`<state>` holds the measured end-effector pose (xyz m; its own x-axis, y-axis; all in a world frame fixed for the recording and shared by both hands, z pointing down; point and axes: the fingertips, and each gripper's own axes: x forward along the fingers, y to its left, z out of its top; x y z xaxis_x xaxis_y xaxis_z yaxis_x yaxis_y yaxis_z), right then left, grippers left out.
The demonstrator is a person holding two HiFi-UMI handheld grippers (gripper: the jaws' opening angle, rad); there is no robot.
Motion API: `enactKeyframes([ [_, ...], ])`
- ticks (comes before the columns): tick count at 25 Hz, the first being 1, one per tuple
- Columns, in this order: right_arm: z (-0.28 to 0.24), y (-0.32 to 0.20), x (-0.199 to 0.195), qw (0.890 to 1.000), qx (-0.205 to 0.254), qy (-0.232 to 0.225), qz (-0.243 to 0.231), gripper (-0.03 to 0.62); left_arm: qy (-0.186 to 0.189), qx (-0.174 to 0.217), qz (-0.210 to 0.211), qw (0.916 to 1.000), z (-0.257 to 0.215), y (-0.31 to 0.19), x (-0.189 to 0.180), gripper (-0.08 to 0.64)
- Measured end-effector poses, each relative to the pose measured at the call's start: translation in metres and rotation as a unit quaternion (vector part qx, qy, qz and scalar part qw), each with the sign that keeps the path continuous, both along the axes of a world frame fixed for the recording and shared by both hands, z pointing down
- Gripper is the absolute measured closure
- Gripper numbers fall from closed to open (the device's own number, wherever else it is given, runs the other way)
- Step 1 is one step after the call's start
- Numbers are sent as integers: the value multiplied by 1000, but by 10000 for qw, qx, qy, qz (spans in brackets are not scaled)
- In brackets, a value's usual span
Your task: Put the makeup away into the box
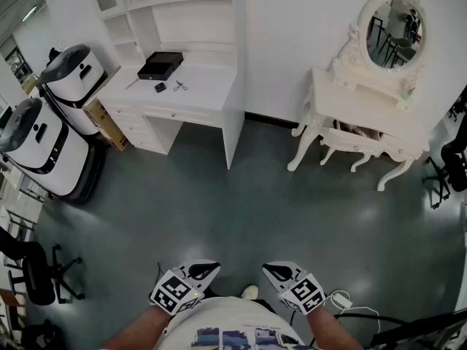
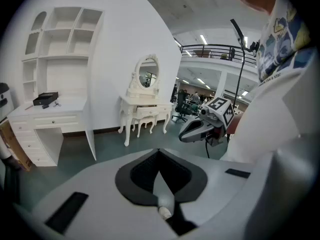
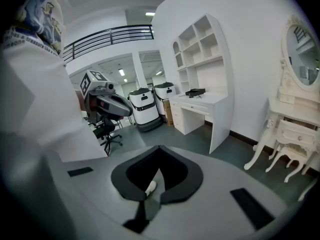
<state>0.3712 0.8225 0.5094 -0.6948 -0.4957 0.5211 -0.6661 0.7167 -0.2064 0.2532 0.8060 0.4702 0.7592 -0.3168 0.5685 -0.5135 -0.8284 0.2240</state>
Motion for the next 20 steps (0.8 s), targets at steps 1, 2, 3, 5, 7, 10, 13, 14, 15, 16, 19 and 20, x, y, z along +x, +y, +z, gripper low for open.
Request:
enactKeyframes([
  [1,-2,-1,-7,10000,25,59,-14,568,70,17,25,10000,-3,-2,-5,546],
  [2,-4,-3,-14,9999,49,112,-27,568,133,34,46,9999,-5,-4,-11,546],
  [3,-6,-5,-21,9998,74,153,-36,568,181,53,57,9998,-7,-7,-17,546],
  [5,-11,-15,-35,9997,131,197,-40,568,260,97,14,9996,-11,-15,-33,546],
  [7,-17,-27,-50,9995,180,246,-63,568,408,129,-115,9990,-16,-27,-49,546],
  [10,-22,-44,-81,9989,231,349,-206,568,661,175,-348,9971,-23,-44,-78,546],
  [13,-26,-60,-117,9981,231,427,-378,568,829,119,-535,9950,-26,-56,-111,546],
  [14,-29,-68,-129,9979,237,442,-405,568,862,114,-555,9947,-28,-62,-122,546],
  [15,-31,-76,-141,9978,241,451,-418,568,877,120,-558,9945,-29,-68,-134,546],
  [16,-31,-83,-152,9978,239,454,-425,568,877,133,-561,9945,-30,-72,-146,546],
  [19,-29,-101,-187,9977,246,475,-418,566,775,226,-632,9947,-28,-81,-185,546],
  [20,-27,-108,-200,9976,260,484,-425,565,720,261,-663,9949,-27,-84,-199,546],
])
